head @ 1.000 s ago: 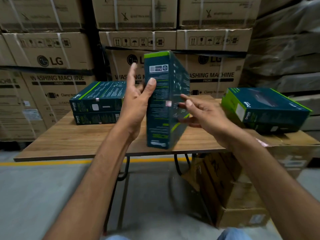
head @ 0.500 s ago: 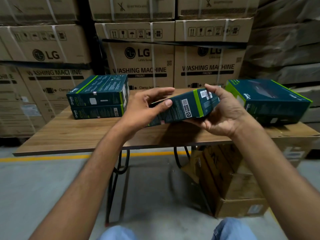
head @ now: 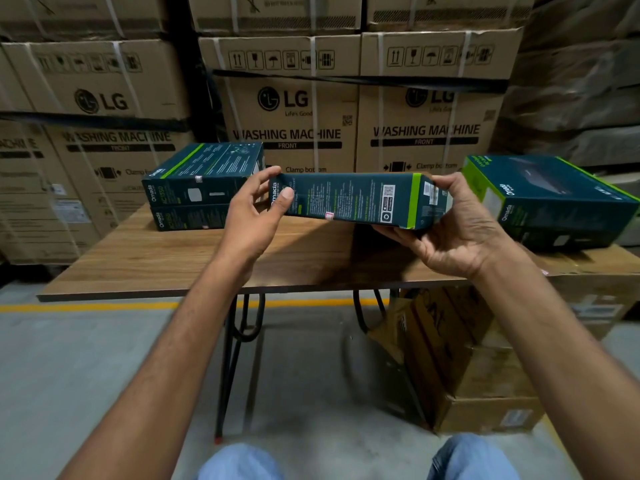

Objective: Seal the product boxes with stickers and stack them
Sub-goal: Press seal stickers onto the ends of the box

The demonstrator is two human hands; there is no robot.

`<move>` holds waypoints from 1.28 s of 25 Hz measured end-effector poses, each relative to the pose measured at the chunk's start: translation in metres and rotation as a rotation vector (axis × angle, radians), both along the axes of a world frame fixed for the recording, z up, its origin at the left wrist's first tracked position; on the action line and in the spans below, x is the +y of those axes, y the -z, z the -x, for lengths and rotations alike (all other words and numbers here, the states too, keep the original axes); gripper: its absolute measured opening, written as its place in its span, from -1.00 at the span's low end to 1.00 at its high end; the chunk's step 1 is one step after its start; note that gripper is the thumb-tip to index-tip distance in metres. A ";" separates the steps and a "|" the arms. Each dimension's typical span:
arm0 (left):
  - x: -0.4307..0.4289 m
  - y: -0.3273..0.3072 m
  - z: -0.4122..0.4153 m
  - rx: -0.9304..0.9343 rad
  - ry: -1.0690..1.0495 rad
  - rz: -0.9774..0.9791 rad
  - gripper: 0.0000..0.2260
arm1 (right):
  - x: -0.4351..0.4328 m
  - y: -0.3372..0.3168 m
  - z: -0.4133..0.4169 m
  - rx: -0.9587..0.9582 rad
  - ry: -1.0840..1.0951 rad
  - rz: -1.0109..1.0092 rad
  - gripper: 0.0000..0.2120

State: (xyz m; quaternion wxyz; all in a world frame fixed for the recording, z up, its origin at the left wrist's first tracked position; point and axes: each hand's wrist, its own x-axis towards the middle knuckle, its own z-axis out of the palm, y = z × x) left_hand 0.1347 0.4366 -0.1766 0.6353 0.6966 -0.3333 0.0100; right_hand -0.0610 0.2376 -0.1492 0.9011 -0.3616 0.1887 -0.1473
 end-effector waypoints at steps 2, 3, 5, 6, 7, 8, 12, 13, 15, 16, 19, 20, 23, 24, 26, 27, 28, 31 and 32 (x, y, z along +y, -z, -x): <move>0.003 -0.001 0.001 -0.035 -0.020 -0.024 -0.60 | 0.000 -0.003 0.000 0.009 -0.011 0.006 -0.48; 0.005 -0.001 0.001 -0.056 -0.027 -0.037 -0.58 | 0.000 -0.004 0.000 0.013 -0.014 0.006 -0.49; 0.007 0.000 0.000 -0.081 -0.025 -0.053 -0.55 | 0.000 -0.006 -0.001 0.022 -0.010 0.003 -0.50; 0.008 0.000 0.000 -0.087 -0.021 -0.055 -0.54 | 0.000 -0.006 -0.002 0.029 -0.006 0.003 -0.50; 0.009 0.002 -0.001 -0.091 -0.022 -0.056 -0.54 | 0.000 -0.007 -0.003 0.034 -0.003 0.002 -0.50; 0.010 0.003 -0.003 -0.096 -0.023 -0.059 -0.53 | 0.000 -0.007 -0.004 0.038 -0.001 0.000 -0.50; 0.013 0.006 -0.008 -0.140 -0.058 -0.099 -0.55 | 0.004 -0.009 -0.007 0.058 0.009 0.051 -0.50; 0.014 0.005 -0.009 -0.192 -0.085 -0.118 -0.57 | 0.006 -0.010 -0.008 0.069 0.025 0.073 -0.50; 0.017 0.000 -0.006 -0.370 -0.098 -0.158 -0.57 | 0.009 -0.014 -0.012 0.101 0.065 0.119 -0.51; 0.019 -0.006 -0.002 -0.464 -0.063 -0.191 -0.51 | 0.010 -0.015 -0.014 0.123 0.064 0.153 -0.49; 0.012 -0.028 0.019 -0.567 0.169 -0.321 -0.15 | 0.013 -0.018 -0.021 0.264 -0.022 0.395 -0.41; 0.008 -0.034 0.024 -0.576 0.225 -0.358 -0.06 | 0.013 -0.016 -0.024 0.317 -0.035 0.496 -0.38; 0.000 -0.041 0.030 -0.708 0.229 -0.464 0.03 | 0.012 -0.011 -0.031 0.361 0.036 0.706 -0.39; -0.001 -0.040 0.031 -0.757 0.192 -0.495 0.04 | 0.011 -0.009 -0.033 0.363 0.065 0.744 -0.40; -0.004 -0.032 0.035 -0.852 0.076 -0.519 0.07 | 0.010 -0.009 -0.036 0.345 0.116 0.797 -0.46; -0.006 -0.028 0.038 -0.886 0.013 -0.501 0.04 | 0.010 -0.012 -0.037 0.319 0.133 0.804 -0.51; -0.009 -0.028 0.041 -0.890 -0.044 -0.453 -0.03 | 0.012 -0.014 -0.037 0.271 0.141 0.797 -0.55; -0.015 -0.043 0.036 -0.628 -0.175 -0.186 -0.34 | 0.020 -0.013 -0.040 0.087 0.109 0.851 -0.65; -0.015 -0.049 0.029 -0.491 -0.211 -0.088 -0.41 | 0.024 -0.008 -0.041 0.070 0.068 0.909 -0.65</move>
